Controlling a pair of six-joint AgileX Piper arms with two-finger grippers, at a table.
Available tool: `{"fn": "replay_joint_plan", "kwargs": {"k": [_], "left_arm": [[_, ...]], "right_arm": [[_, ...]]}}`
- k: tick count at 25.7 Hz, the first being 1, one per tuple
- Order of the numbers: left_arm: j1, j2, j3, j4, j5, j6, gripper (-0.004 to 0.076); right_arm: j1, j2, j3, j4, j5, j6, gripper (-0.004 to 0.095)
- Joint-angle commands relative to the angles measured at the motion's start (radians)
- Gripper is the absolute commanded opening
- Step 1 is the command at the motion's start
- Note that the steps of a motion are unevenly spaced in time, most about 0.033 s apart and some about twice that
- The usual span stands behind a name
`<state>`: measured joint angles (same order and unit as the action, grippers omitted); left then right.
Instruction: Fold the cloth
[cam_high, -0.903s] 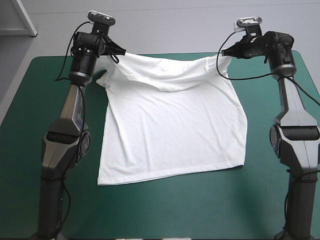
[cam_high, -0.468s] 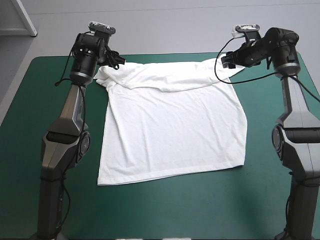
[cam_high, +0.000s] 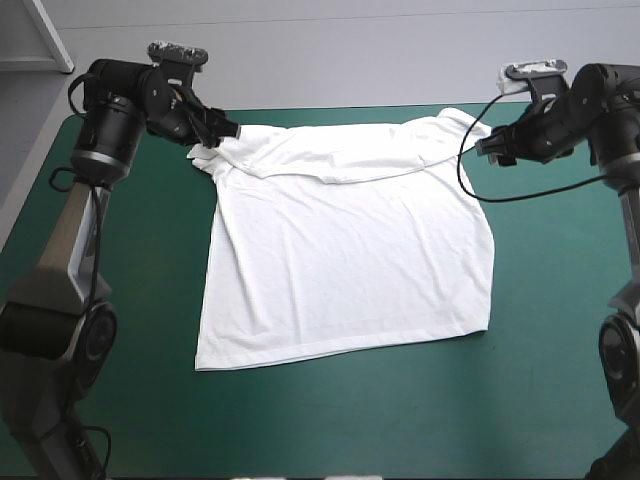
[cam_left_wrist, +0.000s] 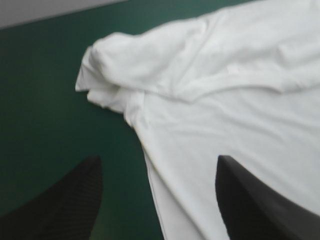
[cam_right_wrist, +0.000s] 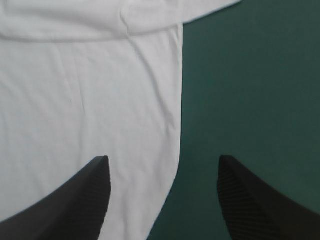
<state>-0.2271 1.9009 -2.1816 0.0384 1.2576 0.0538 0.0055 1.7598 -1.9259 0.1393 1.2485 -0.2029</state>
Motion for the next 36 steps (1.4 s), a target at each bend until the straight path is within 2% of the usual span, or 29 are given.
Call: {"fn": "replay_joint_plan", "kwargs": {"k": [1,7,11,16,25,28,31,33,36], "left_arm": [[-0.004,-0.189,0.209,-0.010,0.034,-0.042,0.0473],[-0.004,-0.390,0.612,-0.001,0.032,-0.105,0.0473],[-0.004,-0.502,0.860,-0.001,0.022,-0.137,0.0473],[-0.004,-0.591,1.109,-0.022,-0.091,-0.175,0.0473],[-0.022,-0.598,1.342,-0.225,-0.321,-0.132,0.0473],[-0.069,-0.580,1.417,-0.224,-0.437,-0.149,0.0473],[-0.103,-0.547,1.428,-0.227,-0.459,-0.167,0.0463],[-0.139,-0.530,1.428,-0.227,-0.476,-0.183,0.0395],[-0.189,-0.518,1.428,-0.221,-0.494,-0.213,0.0154]], "right_arm": [[-0.002,-0.133,0.137,-0.009,-0.001,0.000,0.0575],[-0.002,-0.173,0.352,0.008,-0.006,0.000,0.0575],[-0.002,-0.173,0.481,0.031,-0.048,-0.009,0.0575],[-0.002,-0.173,0.582,0.031,-0.085,-0.009,0.0575],[-0.002,-0.173,0.619,0.032,-0.130,-0.002,0.0575],[-0.002,-0.173,0.619,0.032,-0.166,0.008,0.0575],[-0.002,-0.173,0.619,0.029,-0.203,0.015,0.0575],[-0.002,-0.173,0.619,0.023,-0.231,0.019,0.0575],[-0.002,-0.173,0.619,0.020,-0.233,0.024,0.0575]]}}
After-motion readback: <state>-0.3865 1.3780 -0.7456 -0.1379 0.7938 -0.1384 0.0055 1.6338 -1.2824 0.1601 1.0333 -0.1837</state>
